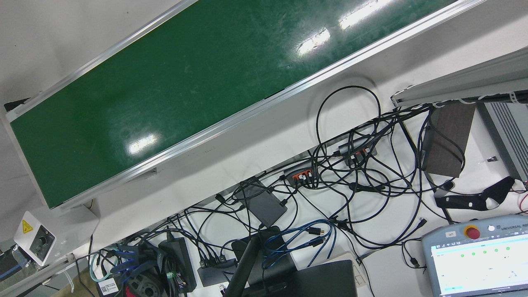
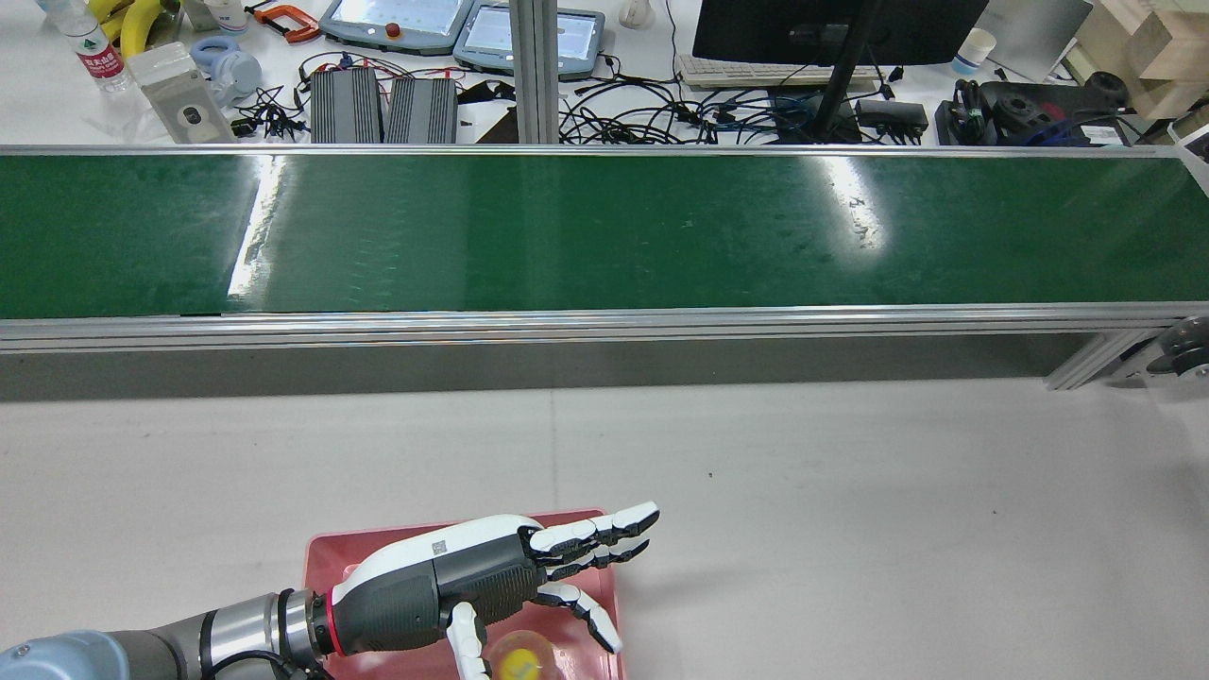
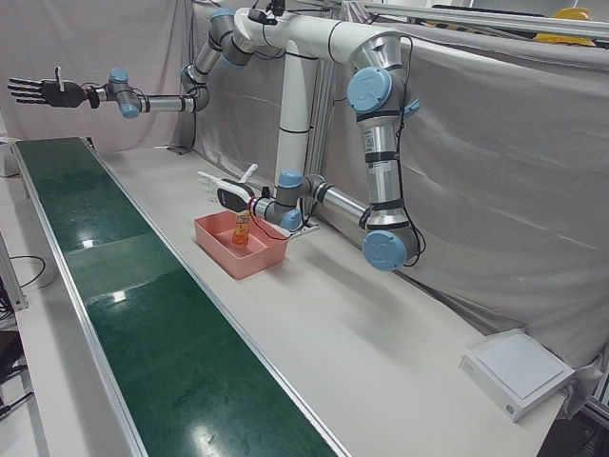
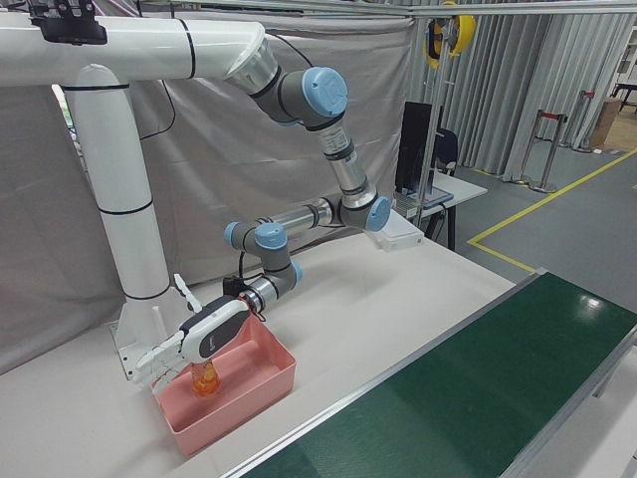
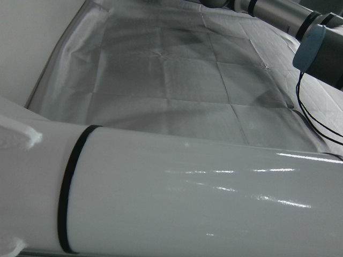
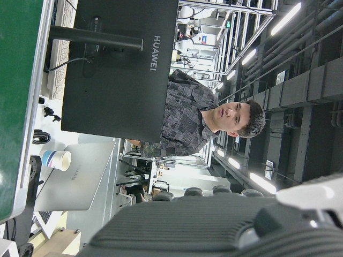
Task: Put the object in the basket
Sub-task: 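Lower the bottle into the pink tray and open the left hand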
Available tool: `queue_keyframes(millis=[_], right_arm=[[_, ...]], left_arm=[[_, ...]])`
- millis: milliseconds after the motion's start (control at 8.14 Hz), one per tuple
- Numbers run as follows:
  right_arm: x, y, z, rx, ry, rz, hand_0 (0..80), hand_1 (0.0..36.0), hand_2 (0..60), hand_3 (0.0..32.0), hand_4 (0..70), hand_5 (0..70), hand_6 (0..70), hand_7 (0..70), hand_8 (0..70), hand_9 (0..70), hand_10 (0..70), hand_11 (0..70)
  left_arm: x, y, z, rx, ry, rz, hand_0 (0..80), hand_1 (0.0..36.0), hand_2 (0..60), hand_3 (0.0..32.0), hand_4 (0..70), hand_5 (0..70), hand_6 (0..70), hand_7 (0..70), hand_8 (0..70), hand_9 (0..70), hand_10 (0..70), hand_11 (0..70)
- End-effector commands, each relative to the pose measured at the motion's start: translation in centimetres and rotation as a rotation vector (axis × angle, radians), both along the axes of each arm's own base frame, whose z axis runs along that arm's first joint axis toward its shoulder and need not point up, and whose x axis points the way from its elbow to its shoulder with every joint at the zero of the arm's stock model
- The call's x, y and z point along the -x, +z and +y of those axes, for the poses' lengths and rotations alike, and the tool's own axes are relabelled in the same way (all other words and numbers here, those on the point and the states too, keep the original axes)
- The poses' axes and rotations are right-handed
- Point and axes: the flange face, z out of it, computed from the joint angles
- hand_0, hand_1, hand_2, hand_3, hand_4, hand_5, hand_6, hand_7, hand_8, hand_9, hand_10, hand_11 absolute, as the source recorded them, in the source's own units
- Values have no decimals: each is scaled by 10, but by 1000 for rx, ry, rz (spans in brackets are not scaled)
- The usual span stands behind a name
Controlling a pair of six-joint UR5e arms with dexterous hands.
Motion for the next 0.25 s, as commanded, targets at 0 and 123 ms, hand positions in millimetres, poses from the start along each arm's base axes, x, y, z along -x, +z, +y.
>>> queue_keyframes(millis=[0,123], right_arm=[[0,0,0,0,0,0,0,0,0,0,0,0,0,0,0,0,0,0],[0,0,0,0,0,0,0,0,0,0,0,0,0,0,0,0,0,0]], left_arm=[[32,-17,-24,20,-40,21,485,38,0,146,0,0,0,50,67,1,1,8],[56,-22,-47,38,-77,33,486,41,0,156,0,0,0,45,59,0,0,5]])
